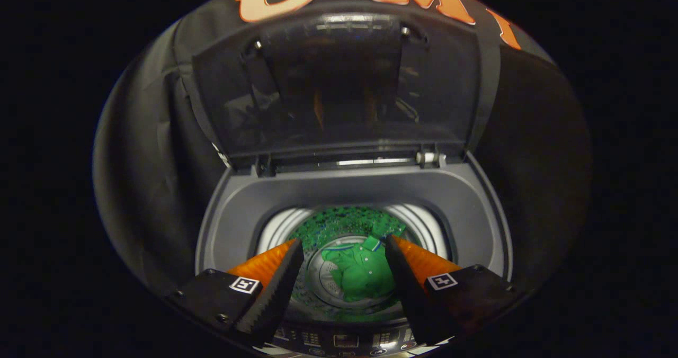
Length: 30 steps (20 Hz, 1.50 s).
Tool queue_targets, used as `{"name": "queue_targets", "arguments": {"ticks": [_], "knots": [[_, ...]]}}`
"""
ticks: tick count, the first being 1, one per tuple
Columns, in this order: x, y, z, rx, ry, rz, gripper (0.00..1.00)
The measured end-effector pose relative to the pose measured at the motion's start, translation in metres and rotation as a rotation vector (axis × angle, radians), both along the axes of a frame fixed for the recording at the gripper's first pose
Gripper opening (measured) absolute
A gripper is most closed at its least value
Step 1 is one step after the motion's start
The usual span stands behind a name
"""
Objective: Put the clothes into the washing machine and then close the washing machine lid.
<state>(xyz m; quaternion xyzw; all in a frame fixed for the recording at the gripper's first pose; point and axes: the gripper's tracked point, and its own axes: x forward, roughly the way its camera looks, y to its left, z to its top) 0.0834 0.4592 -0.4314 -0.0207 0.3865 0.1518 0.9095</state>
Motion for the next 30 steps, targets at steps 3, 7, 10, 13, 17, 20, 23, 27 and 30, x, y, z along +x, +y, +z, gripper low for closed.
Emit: {"name": "queue_targets", "arguments": {"ticks": [3, 7, 10, 13, 17, 20, 23, 27, 30], "knots": [[-0.001, 0.002, 0.058, 0.057, -0.119, -0.006, 0.99], [0.008, -0.003, 0.135, 0.113, -0.267, -0.004, 0.99], [0.019, -0.012, 0.187, 0.098, -0.394, 0.019, 0.98], [0.028, -0.01, 0.232, 0.135, -0.467, 0.027, 0.98], [0.057, -0.007, 0.274, 0.184, -0.524, 0.023, 0.98], [0.088, -0.008, 0.291, 0.218, -0.541, -0.001, 0.98], [0.126, -0.009, 0.295, 0.202, -0.551, -0.016, 0.98], [0.179, -0.004, 0.272, 0.191, -0.51, -0.036, 0.98], [0.223, -0.001, 0.241, 0.186, -0.468, -0.105, 0.98]]}}
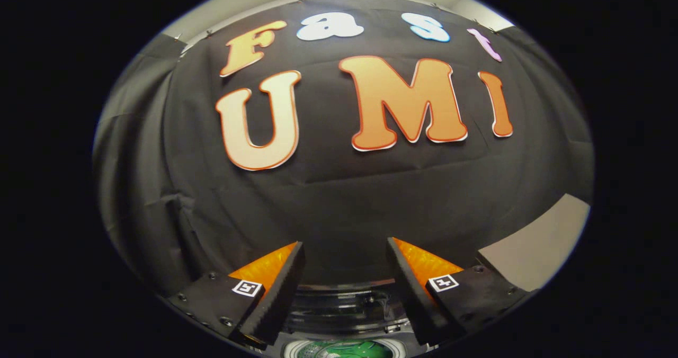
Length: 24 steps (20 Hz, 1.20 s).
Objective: Put the clothes into the washing machine and then close the washing machine lid.
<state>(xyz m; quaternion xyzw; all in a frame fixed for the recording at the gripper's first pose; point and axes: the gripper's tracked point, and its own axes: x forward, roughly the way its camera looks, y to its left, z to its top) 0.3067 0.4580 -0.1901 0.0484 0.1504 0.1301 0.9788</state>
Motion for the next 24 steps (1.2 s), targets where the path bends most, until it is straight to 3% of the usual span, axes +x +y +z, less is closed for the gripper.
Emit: {"name": "queue_targets", "arguments": {"ticks": [5, 11, 14, 24], "knots": [[0.023, 0.02, -0.038, -0.054, 0.084, 0.048, 0.98], [0.028, 0.024, -0.064, -0.147, 0.101, 0.086, 0.99], [0.034, 0.024, -0.059, -0.118, 0.052, 0.096, 0.98], [-0.007, 0.012, -0.051, -0.115, 0.04, 0.094, 0.99]]}}
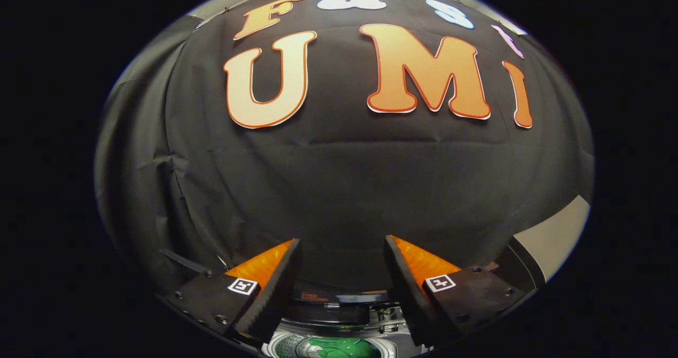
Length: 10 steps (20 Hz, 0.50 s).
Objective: Put the clothes into the washing machine and then close the washing machine lid.
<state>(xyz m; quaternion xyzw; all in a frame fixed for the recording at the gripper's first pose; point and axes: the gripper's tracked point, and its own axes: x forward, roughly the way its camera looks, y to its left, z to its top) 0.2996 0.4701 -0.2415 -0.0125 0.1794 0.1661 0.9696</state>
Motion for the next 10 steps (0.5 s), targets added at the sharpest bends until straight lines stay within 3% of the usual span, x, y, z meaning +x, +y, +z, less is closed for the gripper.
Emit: {"name": "queue_targets", "arguments": {"ticks": [10], "knots": [[-0.064, -0.019, -0.005, 0.007, -0.061, 0.003, 0.99]]}}
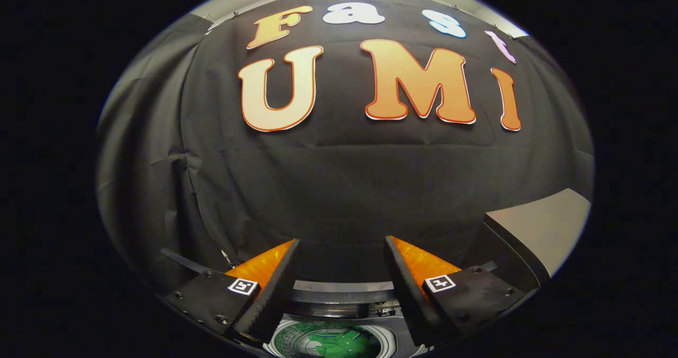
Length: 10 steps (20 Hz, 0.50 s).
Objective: Put the clothes into the washing machine and then close the washing machine lid.
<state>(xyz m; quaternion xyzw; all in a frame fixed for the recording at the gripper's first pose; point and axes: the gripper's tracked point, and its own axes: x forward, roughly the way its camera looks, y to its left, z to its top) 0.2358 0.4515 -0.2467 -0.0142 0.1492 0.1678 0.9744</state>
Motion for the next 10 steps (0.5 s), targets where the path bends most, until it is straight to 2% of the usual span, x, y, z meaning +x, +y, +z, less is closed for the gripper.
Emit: {"name": "queue_targets", "arguments": {"ticks": [10], "knots": [[-0.058, -0.015, -0.025, 0.0, 0.003, 0.01, 0.99]]}}
